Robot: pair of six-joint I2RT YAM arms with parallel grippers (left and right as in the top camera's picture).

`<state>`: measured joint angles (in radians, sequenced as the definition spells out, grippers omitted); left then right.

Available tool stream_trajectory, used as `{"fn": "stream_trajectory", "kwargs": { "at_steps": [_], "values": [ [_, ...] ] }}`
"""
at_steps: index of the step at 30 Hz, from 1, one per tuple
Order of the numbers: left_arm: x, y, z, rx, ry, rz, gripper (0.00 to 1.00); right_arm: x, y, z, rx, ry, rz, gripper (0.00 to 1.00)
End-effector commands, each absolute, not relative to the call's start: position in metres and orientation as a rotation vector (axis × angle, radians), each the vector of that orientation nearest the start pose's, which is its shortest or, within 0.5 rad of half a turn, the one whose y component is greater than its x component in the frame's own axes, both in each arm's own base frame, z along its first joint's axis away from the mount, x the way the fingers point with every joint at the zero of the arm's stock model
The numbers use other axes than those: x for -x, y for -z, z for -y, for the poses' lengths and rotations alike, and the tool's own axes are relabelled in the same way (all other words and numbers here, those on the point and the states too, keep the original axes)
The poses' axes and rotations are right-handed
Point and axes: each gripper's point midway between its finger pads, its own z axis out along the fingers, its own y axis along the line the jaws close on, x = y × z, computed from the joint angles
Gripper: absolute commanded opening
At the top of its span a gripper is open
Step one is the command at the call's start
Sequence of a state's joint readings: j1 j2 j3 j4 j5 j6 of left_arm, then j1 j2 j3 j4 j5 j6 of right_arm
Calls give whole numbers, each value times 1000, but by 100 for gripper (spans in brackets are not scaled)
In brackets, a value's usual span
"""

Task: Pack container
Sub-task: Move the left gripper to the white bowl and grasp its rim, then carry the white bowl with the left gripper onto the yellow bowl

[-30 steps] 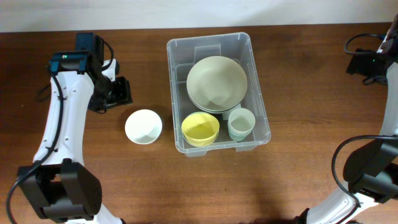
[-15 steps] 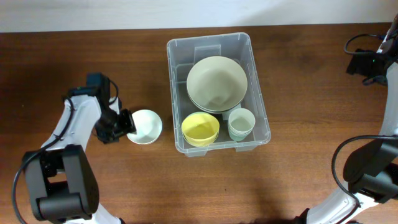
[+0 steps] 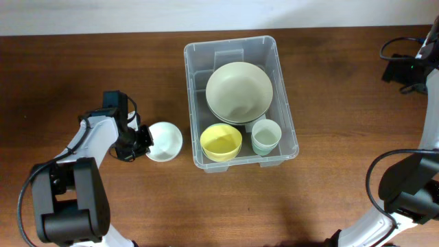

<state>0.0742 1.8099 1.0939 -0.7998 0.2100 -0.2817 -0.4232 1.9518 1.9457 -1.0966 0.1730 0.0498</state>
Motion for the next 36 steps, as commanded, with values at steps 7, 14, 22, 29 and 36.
{"fn": "stream_trajectory", "kwargs": {
  "at_steps": [7,14,22,29,36],
  "values": [
    [-378,-118,9,459,349,-2812,0,-419,-200,225,-703,363,-2599,99],
    [-386,-253,48,192,372,-2605,1,-419,-200,225,-703,363,-2599,99],
    [-366,-261,131,-104,447,-2623,1,-419,-200,225,-703,363,-2599,99],
    [-362,-221,170,-241,378,-2731,1,-419,-200,225,-703,363,-2599,99],
    [-343,-176,202,-375,348,-2877,5,-419,-200,225,-703,363,-2599,99]
  ]
}}
